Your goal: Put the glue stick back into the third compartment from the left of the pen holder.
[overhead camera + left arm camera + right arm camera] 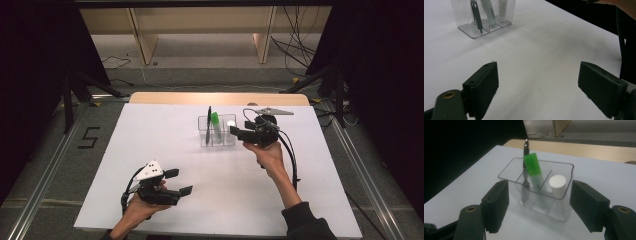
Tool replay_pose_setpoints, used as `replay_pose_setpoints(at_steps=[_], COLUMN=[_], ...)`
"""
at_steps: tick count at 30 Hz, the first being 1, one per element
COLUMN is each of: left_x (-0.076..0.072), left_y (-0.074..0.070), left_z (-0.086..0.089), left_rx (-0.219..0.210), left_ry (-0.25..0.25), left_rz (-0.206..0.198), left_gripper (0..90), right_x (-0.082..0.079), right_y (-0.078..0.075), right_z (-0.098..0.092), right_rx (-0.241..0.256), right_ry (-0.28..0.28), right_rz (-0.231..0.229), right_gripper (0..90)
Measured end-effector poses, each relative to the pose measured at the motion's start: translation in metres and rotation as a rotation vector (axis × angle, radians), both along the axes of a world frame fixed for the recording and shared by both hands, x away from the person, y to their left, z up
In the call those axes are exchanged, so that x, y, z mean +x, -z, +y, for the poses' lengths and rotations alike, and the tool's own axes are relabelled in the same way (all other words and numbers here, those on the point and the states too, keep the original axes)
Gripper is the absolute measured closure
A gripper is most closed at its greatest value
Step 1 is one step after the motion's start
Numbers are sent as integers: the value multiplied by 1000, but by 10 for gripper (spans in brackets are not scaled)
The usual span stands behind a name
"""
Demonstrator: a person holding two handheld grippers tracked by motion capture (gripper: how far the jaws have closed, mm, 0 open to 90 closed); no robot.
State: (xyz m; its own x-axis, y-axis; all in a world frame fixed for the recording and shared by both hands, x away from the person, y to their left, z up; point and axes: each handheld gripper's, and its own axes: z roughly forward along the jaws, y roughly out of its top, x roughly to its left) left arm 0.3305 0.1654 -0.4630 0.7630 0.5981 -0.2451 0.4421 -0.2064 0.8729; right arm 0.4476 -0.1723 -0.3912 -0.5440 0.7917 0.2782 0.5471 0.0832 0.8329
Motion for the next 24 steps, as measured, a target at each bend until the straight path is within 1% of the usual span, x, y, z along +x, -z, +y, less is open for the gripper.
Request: replay_pose_setpoints(at_steps=[3,5,6,7,8,9,10,11,12,15,16,18,20,21,23,24], left_x=[0,0,0,0,0,1,1,1,1,1,1,1,1,1,2,2], left_y=[0,0,0,0,0,0,0,0,0,1,1,1,1,1,0,0], left_z=[0,0,0,1,1,1,1,1,1,0,0,0,0,0,0,0], left_rx=[1,-4,-4,-4,-4,-4,-4,-5,-5,-5,-5,-5,-4,-3,-4,-7], left_ry=[1,0,0,0,0,-1,-1,-1,-1,-3,-4,-4,-3,-3,-3,-3], left_rz=[1,4,4,5,5,6,6,8,8,7,8,9,8,8,5,5], left_gripper=[164,164,164,164,164,163,164,163,163,164,163,164,163,163,164,164], right_x=[-13,-22,-22,-31,-34,-38,-38,-46,-46,-55,-62,-68,-73,-73,-80,-83], right_y=[2,4,4,8,9,11,11,13,13,16,19,21,23,23,26,28], right_z=[-1,-1,-1,-2,-2,-2,-2,-3,-3,-5,-6,-9,-12,-12,-17,-19], right_rx=[9,6,6,6,6,2,2,2,2,14,15,18,17,17,33,32], right_ry=[-29,-47,-47,-63,-69,-74,-74,-82,-82,-98,-102,-106,-115,-115,-123,-125], right_rz=[-15,-30,-30,-41,-42,-48,-48,-56,-56,-64,-71,-82,-84,-84,-99,-103], right_gripper=[314,311,311,306,306,303,303,299,299,295,291,290,282,282,278,275])
